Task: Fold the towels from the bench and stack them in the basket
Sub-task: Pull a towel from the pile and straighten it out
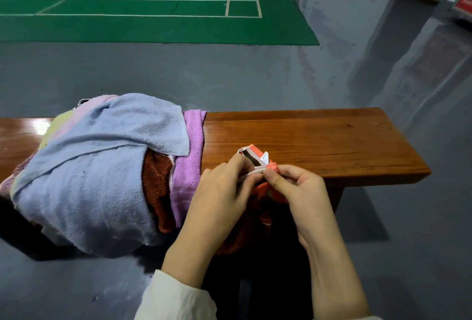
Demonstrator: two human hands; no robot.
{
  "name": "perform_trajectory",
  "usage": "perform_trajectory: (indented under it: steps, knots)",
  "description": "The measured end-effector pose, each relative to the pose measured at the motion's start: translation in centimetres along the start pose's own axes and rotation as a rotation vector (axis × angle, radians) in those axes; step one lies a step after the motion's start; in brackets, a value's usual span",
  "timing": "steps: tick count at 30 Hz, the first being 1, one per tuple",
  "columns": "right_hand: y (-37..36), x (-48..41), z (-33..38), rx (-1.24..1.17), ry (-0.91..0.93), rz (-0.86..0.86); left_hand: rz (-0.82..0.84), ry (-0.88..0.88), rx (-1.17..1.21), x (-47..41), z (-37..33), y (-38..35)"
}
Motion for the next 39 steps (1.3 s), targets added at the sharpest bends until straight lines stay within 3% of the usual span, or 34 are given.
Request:
perform_trajectory:
  steps: [3, 7, 11, 13, 17, 21, 30, 35, 39]
  knots:
    - [0.0, -0.2, 0.0, 0.038, 0.047, -0.029, 0.066, 0.017, 0.016, -0.4, 1.2, 0.0]
    - [-0.3, -1.6, 0.0, 0.015, 0.069, -0.111, 0.338, 0.067, 0.029, -1.5, 4.9, -0.4]
    - [-1.2, -4.4, 1.1, 0.039, 0.145, -0.156, 0.477, 0.181, 0.013, -3.1, 6.6, 0.1]
    - [-2.0, -5.7, 2.7, 0.050, 0.215, -0.151, 0.360, 0.146, -0.088, -4.4, 6.6, 1.5]
    - [-2.7, -7.7, 7.1, -0.017, 0.344, -0.166, -0.137, 0.057, -0.167, -7.1, 5.4, 6.5]
    - [-2.2, -9.3, 9.0, -0.023, 0.408, -0.267, -0.006, -0.038, -0.104, -8.5, 5.4, 9.1]
    - [2.5, -10.0, 2.7, -0.122, 0.285, -0.481, 0.241, -0.075, -0.510, -5.4, 13.3, 10.8]
    - [3.9, -8.3, -1.0, -0.092, 0.174, -0.516, 0.090, -0.205, -0.476, -4.9, 13.5, 11.1]
    - [4.5, -8.3, -1.4, -0.096, 0.189, -0.561, -0.050, -0.235, -0.417, -4.6, 12.7, 11.5]
Point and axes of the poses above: each hand's wrist, its own x-axis away from the middle knuckle, its own y-axis out of the back of the hand, z = x × y, the point moved 3 cm from there along -x, towards the middle knuckle, and after that the axes turned 4 degrees about -z, right-handed, at the moved point
